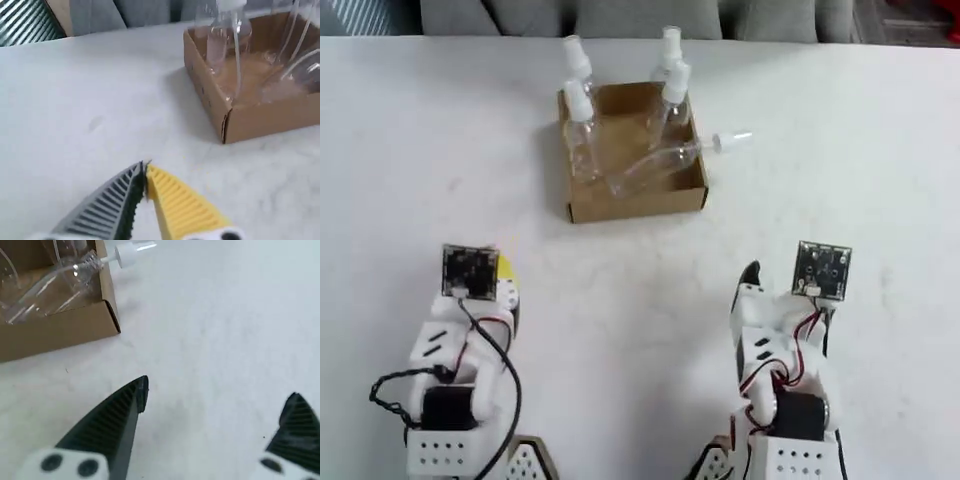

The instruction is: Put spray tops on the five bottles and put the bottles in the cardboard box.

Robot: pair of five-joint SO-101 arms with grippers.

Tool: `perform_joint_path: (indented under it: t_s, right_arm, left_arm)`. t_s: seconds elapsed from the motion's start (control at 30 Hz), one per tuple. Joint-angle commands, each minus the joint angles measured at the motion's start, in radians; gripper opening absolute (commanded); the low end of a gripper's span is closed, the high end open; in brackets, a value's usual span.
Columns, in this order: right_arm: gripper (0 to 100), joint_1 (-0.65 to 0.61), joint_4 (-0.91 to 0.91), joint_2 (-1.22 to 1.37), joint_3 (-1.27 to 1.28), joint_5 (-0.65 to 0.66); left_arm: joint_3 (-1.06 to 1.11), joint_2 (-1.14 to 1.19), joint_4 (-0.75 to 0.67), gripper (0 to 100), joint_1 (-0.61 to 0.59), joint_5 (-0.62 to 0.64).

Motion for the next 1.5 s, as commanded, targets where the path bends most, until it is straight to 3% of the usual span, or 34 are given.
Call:
perform_joint_path:
  t_s: [0.0, 0.1, 0.13, 0.23, 0.4, 0.7, 0.83, 1.47]
  right_arm:
    - [19.7, 0.01, 0.004, -0.013, 0.003, 0.011]
    - [1.7, 0.01, 0.031, -0.013, 0.005, 0.011]
    - [0.8, 0.007, 0.051, -0.013, 0.009, 0.011]
    - [7.3, 0.004, 0.102, -0.013, 0.054, 0.011]
    - [4.9, 0.002, 0.128, -0.012, 0.133, 0.011]
    - [2.0, -0.07, 0.352, -0.013, 0.133, 0.006]
    - [2.0, -0.077, 0.349, -0.013, 0.133, 0.008]
    - [2.0, -0.081, 0.349, -0.013, 0.133, 0.008]
  left_arm:
    - [0.0, -0.01, 0.069, 2, -0.007, -0.008]
    - [0.0, -0.01, 0.135, 2, -0.004, -0.008]
    - [0.0, -0.01, 0.158, 2, -0.004, -0.008]
    - [0.0, -0.01, 0.244, 2, -0.004, -0.008]
    - [0.0, -0.01, 0.39, 2, -0.004, -0.009]
    - [-0.002, -0.008, 0.416, 2, -0.01, -0.008]
    - [-0.002, -0.008, 0.526, 2, -0.01, -0.008]
    - [-0.002, -0.01, 0.522, 2, -0.01, -0.008]
